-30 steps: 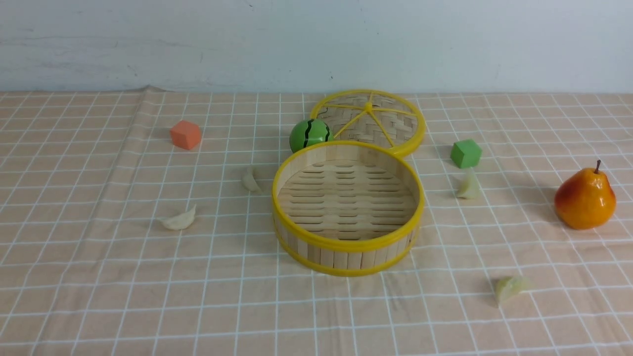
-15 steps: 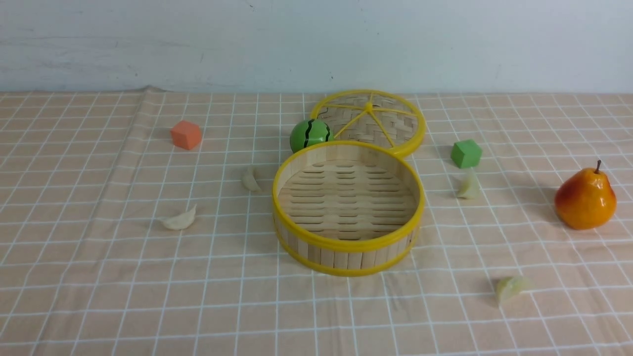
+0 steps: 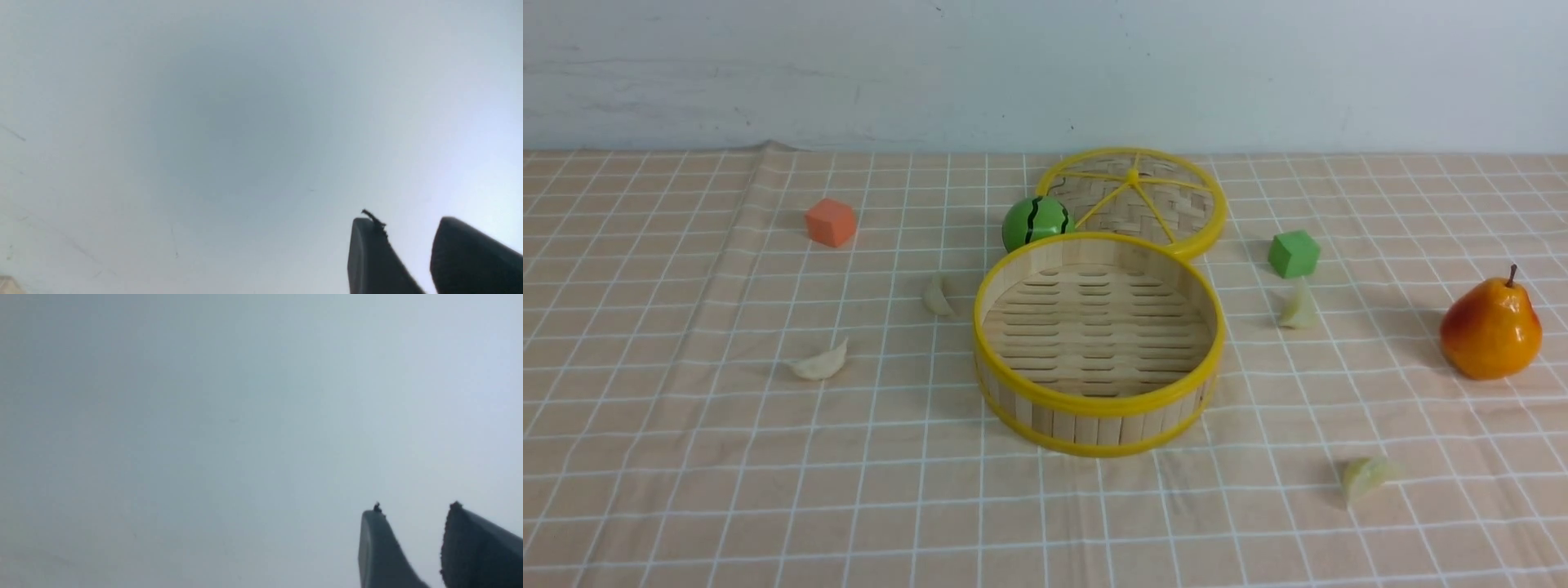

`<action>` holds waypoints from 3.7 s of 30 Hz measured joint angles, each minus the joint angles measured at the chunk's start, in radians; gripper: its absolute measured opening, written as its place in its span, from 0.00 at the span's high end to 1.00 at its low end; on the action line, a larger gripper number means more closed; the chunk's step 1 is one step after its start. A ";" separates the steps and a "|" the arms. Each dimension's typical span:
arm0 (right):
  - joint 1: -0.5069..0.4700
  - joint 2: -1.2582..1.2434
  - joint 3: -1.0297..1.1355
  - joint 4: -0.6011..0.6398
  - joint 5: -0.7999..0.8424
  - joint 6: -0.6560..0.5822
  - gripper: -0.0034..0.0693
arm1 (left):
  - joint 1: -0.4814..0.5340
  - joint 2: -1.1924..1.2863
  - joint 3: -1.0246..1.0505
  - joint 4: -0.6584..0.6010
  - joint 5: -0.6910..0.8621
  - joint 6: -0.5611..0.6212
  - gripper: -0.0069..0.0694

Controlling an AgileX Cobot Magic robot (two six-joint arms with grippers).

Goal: Put the dumplings into the steamer on the table with the brown tablecloth.
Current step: 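Reach for and grasp a dumpling on the table with the left gripper, then place the dumpling into the bamboo steamer basket with the left gripper, then reach for and grasp a dumpling on the table with the left gripper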

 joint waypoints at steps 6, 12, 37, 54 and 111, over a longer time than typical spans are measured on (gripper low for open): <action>-0.002 0.048 -0.074 0.073 -0.018 0.039 0.76 | 0.000 0.206 -0.356 0.200 0.166 0.013 0.89; -0.002 0.159 -0.210 0.137 0.215 0.004 0.98 | 0.000 0.493 -0.487 0.289 0.034 0.015 0.93; 0.232 0.754 -0.414 0.201 0.981 -0.147 0.97 | -0.114 1.478 -0.765 1.551 0.661 -1.184 0.93; 0.279 0.759 -0.419 0.135 0.894 -0.151 0.95 | -0.120 1.764 -1.189 -0.306 1.095 0.775 0.92; 0.279 0.760 -0.419 0.187 0.834 -0.147 0.88 | -0.358 2.047 -1.729 0.046 0.970 0.380 0.24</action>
